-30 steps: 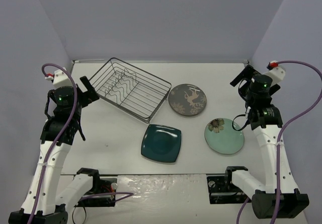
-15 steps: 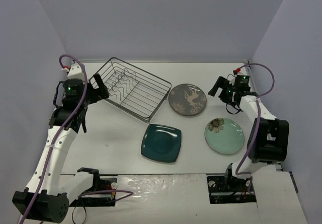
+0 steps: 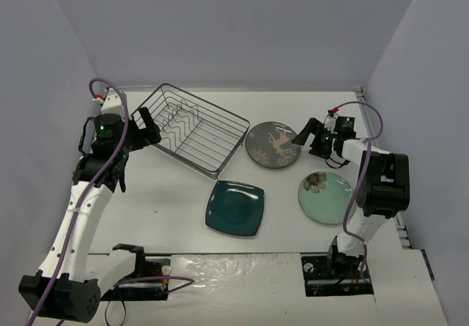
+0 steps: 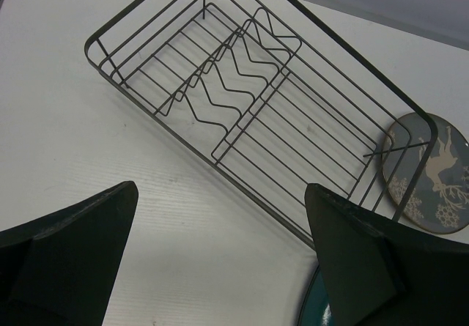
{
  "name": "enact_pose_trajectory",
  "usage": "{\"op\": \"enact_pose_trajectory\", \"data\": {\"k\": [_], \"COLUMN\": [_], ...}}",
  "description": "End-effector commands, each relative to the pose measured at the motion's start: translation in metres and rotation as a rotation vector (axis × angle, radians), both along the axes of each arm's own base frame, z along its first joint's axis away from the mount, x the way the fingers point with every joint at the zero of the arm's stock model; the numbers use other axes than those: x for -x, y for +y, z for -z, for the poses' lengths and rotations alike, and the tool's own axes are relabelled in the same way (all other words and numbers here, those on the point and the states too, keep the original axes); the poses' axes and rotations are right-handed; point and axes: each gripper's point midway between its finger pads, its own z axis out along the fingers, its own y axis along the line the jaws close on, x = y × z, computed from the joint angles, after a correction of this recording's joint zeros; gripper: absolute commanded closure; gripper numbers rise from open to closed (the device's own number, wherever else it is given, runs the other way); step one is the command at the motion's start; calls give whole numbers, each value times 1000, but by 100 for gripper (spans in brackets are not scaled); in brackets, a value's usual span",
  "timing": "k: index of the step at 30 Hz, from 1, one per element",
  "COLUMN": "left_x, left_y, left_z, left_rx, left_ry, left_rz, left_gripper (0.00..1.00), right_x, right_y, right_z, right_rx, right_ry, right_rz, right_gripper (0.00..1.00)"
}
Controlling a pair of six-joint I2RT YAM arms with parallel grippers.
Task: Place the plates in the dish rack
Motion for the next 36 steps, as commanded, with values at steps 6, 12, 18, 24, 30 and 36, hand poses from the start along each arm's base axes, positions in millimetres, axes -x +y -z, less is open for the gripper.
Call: {"op": "enact_pose_trajectory", "data": {"k": [6, 12, 18, 24, 30, 36], "left_x": [-4, -1, 1, 1, 1, 2], "left_y": [-2, -1, -1, 5, 7, 13], "left_z": [-41, -44, -46, -45, -47, -46], "left_rx": [10, 8, 8, -3, -7, -17], "left_ry": [-124, -130, -135, -132, -131, -124], "left_rz": [9, 7, 8, -26, -35, -64], "left_gripper": [3, 3, 3, 3, 3, 3], "right_x": [-12, -13, -14, -15, -14, -12], "right_y": [19, 27, 32, 38, 38, 34], "right_z": [3, 16, 23, 33, 42, 48], "right_rx": [-144, -212, -249, -257, -265, -258], "right_ry": [-56, -37, -22, -5, 15, 32], "right_rz": [-46, -59, -71, -83, -75, -55], "right_gripper": [1, 10, 21, 31, 43, 65]}}
